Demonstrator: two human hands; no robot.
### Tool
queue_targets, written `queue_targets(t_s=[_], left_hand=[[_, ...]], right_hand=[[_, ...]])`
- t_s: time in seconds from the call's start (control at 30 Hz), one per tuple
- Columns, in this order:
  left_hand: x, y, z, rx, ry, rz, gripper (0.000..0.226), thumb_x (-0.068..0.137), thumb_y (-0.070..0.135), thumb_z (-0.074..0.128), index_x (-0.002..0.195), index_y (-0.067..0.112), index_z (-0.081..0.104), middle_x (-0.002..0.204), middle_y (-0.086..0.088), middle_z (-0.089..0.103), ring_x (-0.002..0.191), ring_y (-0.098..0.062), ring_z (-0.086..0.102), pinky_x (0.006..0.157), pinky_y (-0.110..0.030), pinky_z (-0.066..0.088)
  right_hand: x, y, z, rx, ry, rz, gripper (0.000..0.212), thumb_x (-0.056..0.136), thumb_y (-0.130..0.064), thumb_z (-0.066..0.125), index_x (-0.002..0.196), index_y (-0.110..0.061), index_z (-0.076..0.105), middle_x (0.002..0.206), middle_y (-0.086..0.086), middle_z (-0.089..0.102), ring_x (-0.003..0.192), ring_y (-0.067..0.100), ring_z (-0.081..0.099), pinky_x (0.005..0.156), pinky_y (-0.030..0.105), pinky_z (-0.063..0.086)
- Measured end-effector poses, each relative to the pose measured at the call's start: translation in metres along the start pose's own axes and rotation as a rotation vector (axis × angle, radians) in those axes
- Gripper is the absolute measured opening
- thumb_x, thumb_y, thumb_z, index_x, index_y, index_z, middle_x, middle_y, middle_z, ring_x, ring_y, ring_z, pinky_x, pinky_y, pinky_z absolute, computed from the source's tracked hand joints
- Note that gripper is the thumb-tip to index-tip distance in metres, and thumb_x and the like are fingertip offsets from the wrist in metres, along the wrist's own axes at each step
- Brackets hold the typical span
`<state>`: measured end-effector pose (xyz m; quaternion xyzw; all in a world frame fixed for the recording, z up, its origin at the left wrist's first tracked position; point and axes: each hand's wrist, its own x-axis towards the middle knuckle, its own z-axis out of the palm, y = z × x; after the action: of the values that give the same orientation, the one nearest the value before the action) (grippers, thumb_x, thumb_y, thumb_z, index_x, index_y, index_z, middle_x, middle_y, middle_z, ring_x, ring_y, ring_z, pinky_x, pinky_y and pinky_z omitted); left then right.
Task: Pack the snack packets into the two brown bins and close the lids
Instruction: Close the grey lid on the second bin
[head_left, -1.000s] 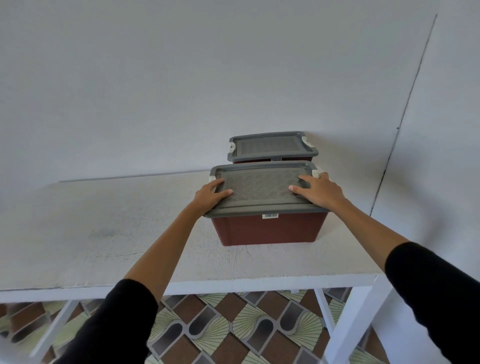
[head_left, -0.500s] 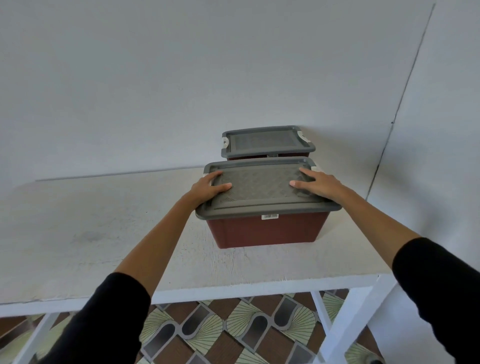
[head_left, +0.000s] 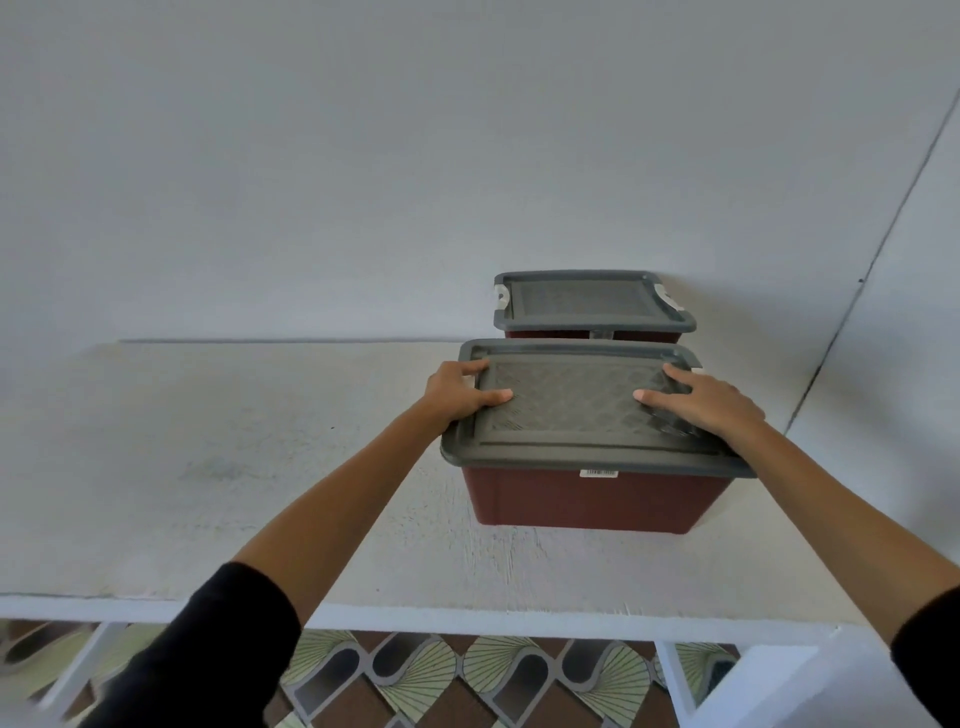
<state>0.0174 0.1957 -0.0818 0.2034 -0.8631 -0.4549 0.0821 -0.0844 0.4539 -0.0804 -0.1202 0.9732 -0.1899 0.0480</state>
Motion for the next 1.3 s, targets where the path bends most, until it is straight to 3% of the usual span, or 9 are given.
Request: queue_targets(t_s=[0.1, 0.33, 0.83, 0.93, 1.0, 1.1, 1.17, 1.3], left_hand=[[0.006, -0.001, -0.011, -0.025, -0.043, -0.034, 0.068, 0.075, 0.028, 0.075, 0.136, 0.022, 0.046, 0.139, -0.012, 0.043, 0.125, -0.03, 0.044, 0.1, -0.037, 0.041], [0.015, -0.031, -0.057, 0.037, -0.107, -0.038, 0.067, 0.072, 0.03, 0.076, 0.133, 0.021, 0.05, 0.144, -0.012, 0.038, 0.133, -0.031, 0.035, 0.111, -0.043, 0.031], [-0.016, -0.143, -0.228, 0.076, -0.091, -0.093, 0.065, 0.074, 0.028, 0.076, 0.133, 0.021, 0.05, 0.146, -0.012, 0.035, 0.134, -0.032, 0.033, 0.111, -0.042, 0.031], [-0.022, -0.149, -0.234, 0.188, -0.048, -0.058, 0.061, 0.083, 0.033, 0.066, 0.138, 0.023, 0.043, 0.145, -0.013, 0.036, 0.131, -0.033, 0.037, 0.107, -0.042, 0.034], [-0.029, -0.149, -0.223, 0.472, 0.013, 0.004, 0.049, 0.093, 0.037, 0.049, 0.14, 0.028, 0.037, 0.146, -0.016, 0.03, 0.13, -0.035, 0.034, 0.107, -0.044, 0.031], [-0.045, -0.144, -0.199, 0.749, 0.06, 0.144, 0.045, 0.101, 0.033, 0.024, 0.145, 0.029, 0.024, 0.156, -0.014, 0.003, 0.143, -0.034, 0.004, 0.114, -0.05, 0.01], [-0.052, -0.14, -0.188, 0.728, -0.009, 0.183, 0.051, 0.1, 0.041, 0.018, 0.148, 0.024, 0.018, 0.157, -0.01, -0.003, 0.144, -0.027, -0.009, 0.115, -0.048, -0.004], [-0.071, -0.133, -0.173, 0.698, -0.12, 0.255, 0.055, 0.1, 0.043, 0.018, 0.149, 0.018, 0.013, 0.158, -0.006, 0.004, 0.145, -0.023, 0.001, 0.117, -0.041, 0.003]], right_hand=[[-0.007, -0.01, 0.002, -0.005, 0.0, 0.008, 0.079, 0.08, -0.067, 0.047, 0.146, -0.028, 0.026, 0.152, 0.008, 0.029, 0.135, 0.034, 0.034, 0.105, 0.046, 0.033], [-0.026, -0.055, 0.022, -0.015, 0.005, 0.03, 0.084, 0.077, -0.071, 0.048, 0.146, -0.029, 0.026, 0.154, 0.008, 0.025, 0.136, 0.034, 0.031, 0.105, 0.046, 0.033], [-0.083, -0.237, 0.102, 0.007, -0.01, -0.035, 0.084, 0.077, -0.071, 0.047, 0.147, -0.031, 0.023, 0.155, 0.008, 0.023, 0.139, 0.031, 0.029, 0.103, 0.042, 0.035], [-0.089, -0.254, 0.11, -0.023, -0.012, -0.004, 0.083, 0.079, -0.073, 0.042, 0.148, -0.033, 0.019, 0.154, 0.011, 0.023, 0.138, 0.032, 0.029, 0.102, 0.042, 0.035], [-0.094, -0.258, 0.113, -0.072, -0.012, 0.008, 0.08, 0.081, -0.074, 0.036, 0.148, -0.034, 0.017, 0.153, 0.017, 0.019, 0.137, 0.036, 0.027, 0.104, 0.043, 0.033], [-0.099, -0.26, 0.117, -0.133, -0.005, -0.022, 0.072, 0.085, -0.071, 0.028, 0.147, -0.037, 0.014, 0.154, 0.024, -0.002, 0.141, 0.042, 0.007, 0.112, 0.048, 0.019], [-0.104, -0.261, 0.12, -0.175, 0.007, -0.088, 0.065, 0.088, -0.068, 0.026, 0.146, -0.039, 0.016, 0.155, 0.023, -0.005, 0.142, 0.043, -0.003, 0.115, 0.05, 0.009], [-0.127, -0.266, 0.127, -0.174, 0.034, -0.239, 0.055, 0.093, -0.06, 0.024, 0.145, -0.041, 0.022, 0.157, 0.012, 0.011, 0.144, 0.035, 0.003, 0.117, 0.045, 0.008]])
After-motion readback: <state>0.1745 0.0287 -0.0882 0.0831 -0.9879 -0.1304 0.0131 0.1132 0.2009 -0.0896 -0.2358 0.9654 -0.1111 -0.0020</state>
